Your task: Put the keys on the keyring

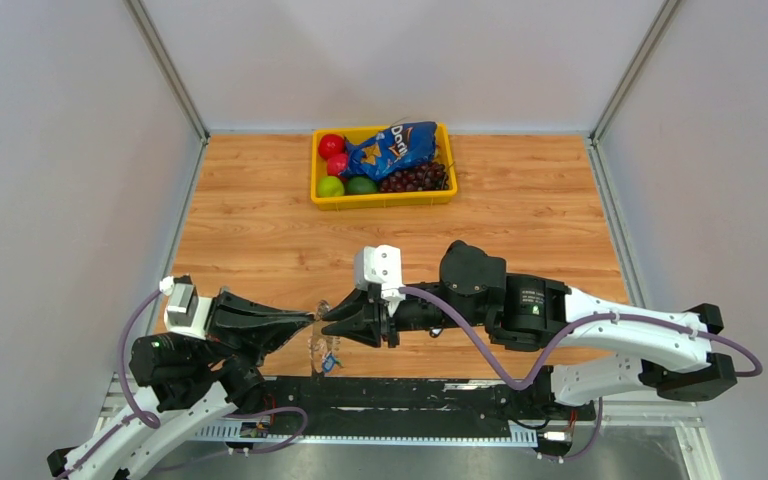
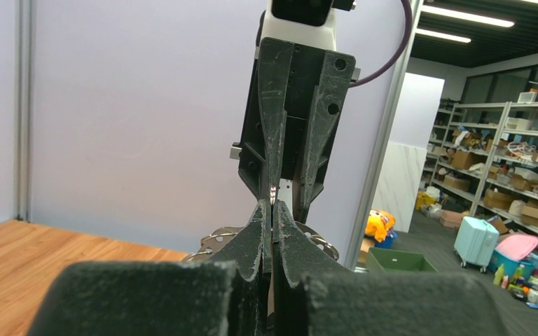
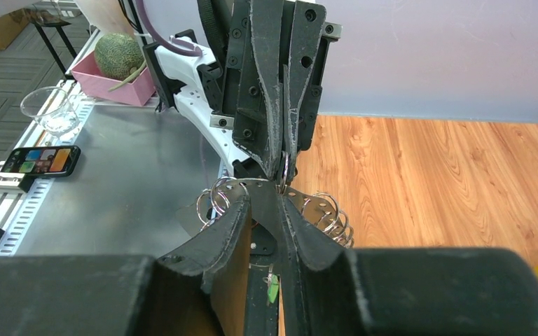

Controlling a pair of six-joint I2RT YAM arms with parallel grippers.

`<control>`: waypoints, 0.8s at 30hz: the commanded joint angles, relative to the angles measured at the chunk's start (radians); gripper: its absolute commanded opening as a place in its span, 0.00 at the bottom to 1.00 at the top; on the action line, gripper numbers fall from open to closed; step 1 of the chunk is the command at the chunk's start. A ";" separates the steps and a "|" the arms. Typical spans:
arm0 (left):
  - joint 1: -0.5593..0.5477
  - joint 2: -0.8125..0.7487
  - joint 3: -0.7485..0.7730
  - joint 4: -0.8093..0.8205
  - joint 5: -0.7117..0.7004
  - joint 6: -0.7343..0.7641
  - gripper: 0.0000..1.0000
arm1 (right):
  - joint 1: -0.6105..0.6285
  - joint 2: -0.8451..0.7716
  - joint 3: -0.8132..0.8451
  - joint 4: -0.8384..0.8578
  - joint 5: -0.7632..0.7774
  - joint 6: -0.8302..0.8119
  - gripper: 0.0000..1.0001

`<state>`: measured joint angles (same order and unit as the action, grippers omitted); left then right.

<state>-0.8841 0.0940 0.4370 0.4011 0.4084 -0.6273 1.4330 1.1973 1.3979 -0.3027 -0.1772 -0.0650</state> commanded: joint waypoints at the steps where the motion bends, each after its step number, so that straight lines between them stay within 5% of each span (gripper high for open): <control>1: -0.003 -0.003 0.046 0.058 -0.013 -0.002 0.00 | 0.010 0.019 0.031 0.005 -0.003 0.011 0.25; 24: -0.001 -0.006 0.047 0.053 0.012 0.002 0.00 | 0.009 0.056 0.088 0.004 0.010 0.004 0.24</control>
<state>-0.8841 0.0940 0.4480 0.4088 0.4122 -0.6270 1.4334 1.2427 1.4395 -0.3035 -0.1745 -0.0650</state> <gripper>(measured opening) 0.007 0.239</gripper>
